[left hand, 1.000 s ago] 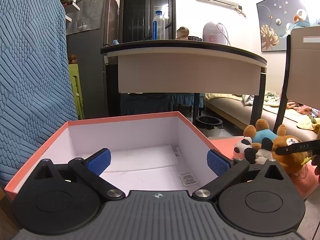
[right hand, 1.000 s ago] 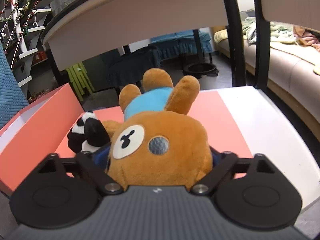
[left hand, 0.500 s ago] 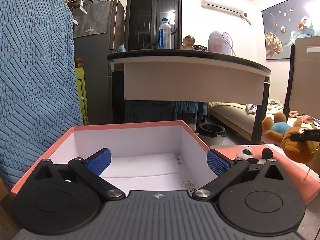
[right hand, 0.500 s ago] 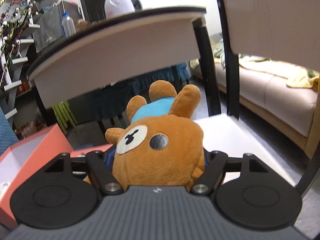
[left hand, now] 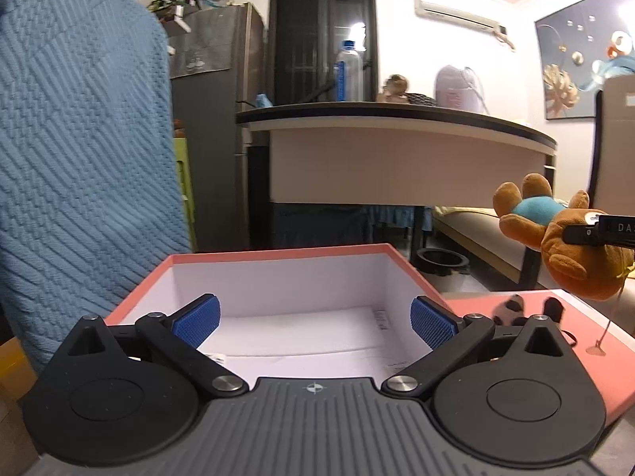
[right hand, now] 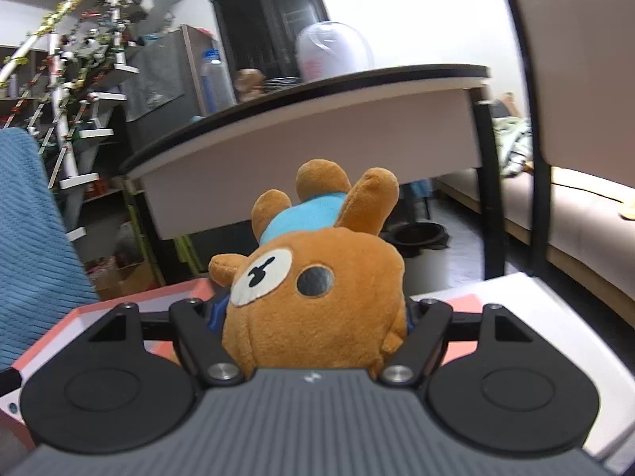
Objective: Organize soft objects
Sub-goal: 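Lift the teddy bear with the right gripper and carry it over the box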
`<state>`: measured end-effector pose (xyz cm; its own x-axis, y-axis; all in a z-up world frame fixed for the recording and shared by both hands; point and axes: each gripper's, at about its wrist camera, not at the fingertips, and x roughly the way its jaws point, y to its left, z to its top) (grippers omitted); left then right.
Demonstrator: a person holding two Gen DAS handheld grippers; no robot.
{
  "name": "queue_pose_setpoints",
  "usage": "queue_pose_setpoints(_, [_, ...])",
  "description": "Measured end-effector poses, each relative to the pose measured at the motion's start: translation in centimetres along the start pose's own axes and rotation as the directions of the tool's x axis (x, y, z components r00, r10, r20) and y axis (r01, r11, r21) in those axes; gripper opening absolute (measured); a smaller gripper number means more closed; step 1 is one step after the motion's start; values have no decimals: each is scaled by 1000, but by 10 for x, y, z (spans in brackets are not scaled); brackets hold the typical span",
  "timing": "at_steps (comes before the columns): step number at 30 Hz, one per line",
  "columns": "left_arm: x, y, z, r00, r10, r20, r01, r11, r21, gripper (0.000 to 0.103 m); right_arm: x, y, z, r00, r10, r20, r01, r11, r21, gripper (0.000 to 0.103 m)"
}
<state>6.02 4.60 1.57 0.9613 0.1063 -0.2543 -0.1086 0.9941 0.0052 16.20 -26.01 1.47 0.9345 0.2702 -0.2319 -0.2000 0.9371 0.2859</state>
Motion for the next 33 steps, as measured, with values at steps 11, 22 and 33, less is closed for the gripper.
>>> queue_pose_setpoints(11, [-3, 30, 15, 993, 114, 10, -113, 991, -69, 103, 23, 79, -11, 989, 142, -28, -143, 989, -36, 74])
queue_pose_setpoints(22, [-19, 54, 35, 979, 193, 69, -181, 971, -155, 103, 46, 157, -37, 949, 295, -109, -306, 947, -99, 74])
queue_pose_setpoints(33, [-13, 59, 31, 980, 195, 39, -187, 970, -155, 103, 56, 177, -58, 932, 302, -200, -334, 929, -158, 74])
